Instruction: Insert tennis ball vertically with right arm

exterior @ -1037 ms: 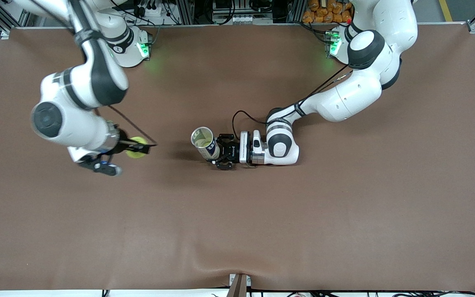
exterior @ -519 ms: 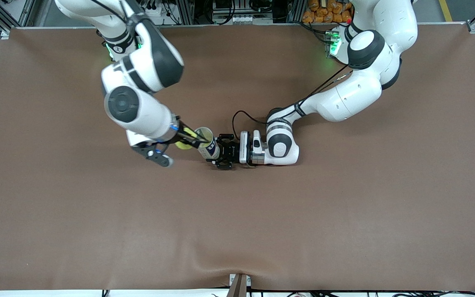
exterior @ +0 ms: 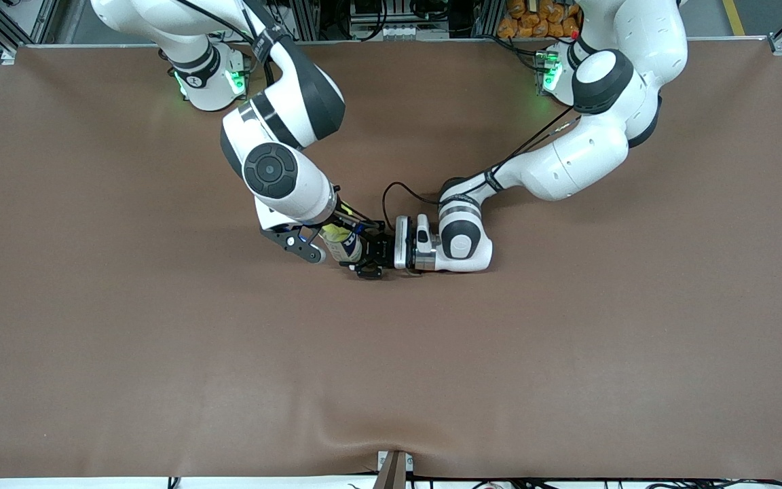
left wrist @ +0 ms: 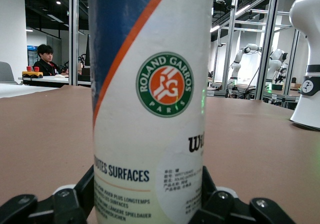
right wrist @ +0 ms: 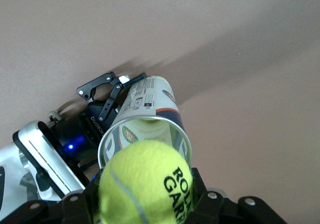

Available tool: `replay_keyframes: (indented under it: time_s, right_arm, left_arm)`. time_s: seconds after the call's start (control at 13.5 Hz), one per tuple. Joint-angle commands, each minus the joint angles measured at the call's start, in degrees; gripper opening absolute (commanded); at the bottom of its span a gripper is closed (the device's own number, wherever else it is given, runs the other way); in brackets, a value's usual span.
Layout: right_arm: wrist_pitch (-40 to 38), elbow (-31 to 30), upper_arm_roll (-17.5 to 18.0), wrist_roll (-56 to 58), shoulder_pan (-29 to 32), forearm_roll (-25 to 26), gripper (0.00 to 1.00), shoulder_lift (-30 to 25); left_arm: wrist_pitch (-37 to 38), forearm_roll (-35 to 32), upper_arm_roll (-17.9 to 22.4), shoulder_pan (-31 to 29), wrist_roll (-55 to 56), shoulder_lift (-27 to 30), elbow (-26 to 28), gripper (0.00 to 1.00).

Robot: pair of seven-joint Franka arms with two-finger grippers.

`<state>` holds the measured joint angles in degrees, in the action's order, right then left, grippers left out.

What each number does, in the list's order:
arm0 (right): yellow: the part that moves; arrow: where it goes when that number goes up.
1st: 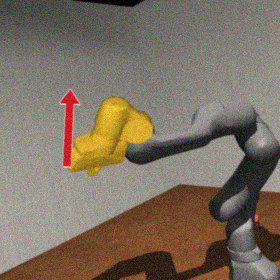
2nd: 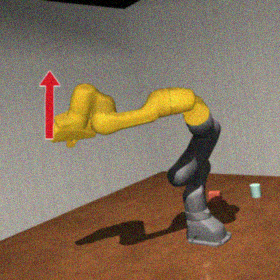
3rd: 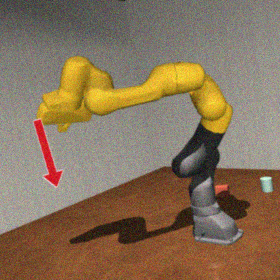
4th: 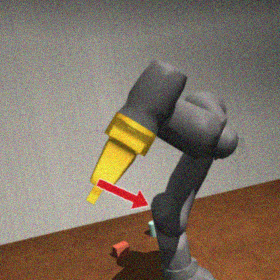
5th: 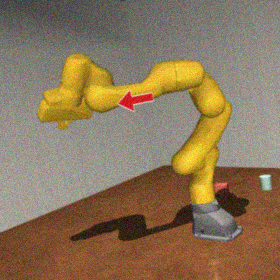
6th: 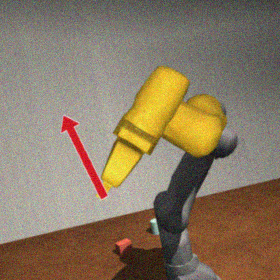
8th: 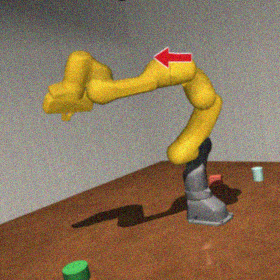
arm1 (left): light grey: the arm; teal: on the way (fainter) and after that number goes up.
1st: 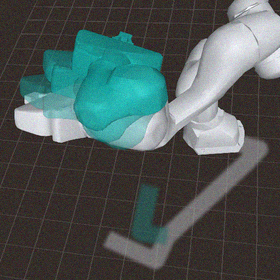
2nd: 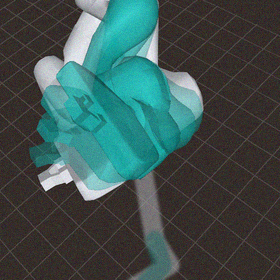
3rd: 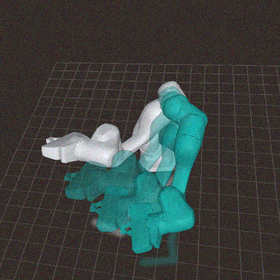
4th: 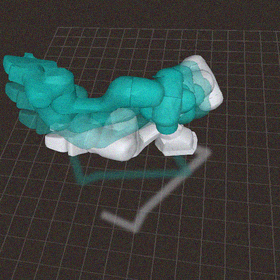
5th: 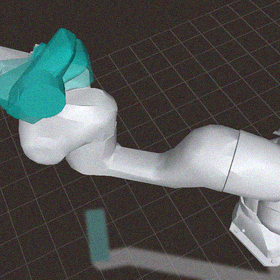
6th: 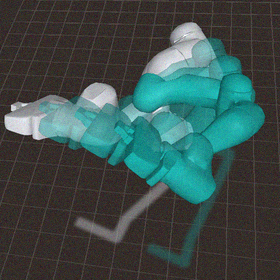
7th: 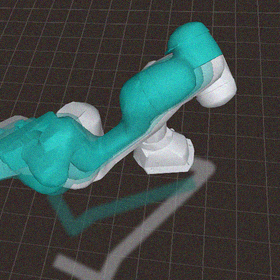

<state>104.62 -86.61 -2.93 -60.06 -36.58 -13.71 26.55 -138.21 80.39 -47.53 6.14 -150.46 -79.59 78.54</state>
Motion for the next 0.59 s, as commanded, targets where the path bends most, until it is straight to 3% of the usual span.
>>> replay_keyframes:
  time_s: [0.0, 0.52]
  right_arm:
    - [-1.4, 1.6, -0.5, -0.3, -0.2, -0.4, 1.00, 1.0]
    - [-3.2, 2.3, -0.8, 0.6, 0.9, -0.5, 1.00, -2.7]
  left_arm:
    - [0.7, 2.2, 0.9, 0.7, -1.7, 0.1, -1.2, 0.81]
    - [0.7, 2.2, 0.9, 0.7, -1.6, 0.1, -1.2, 0.81]
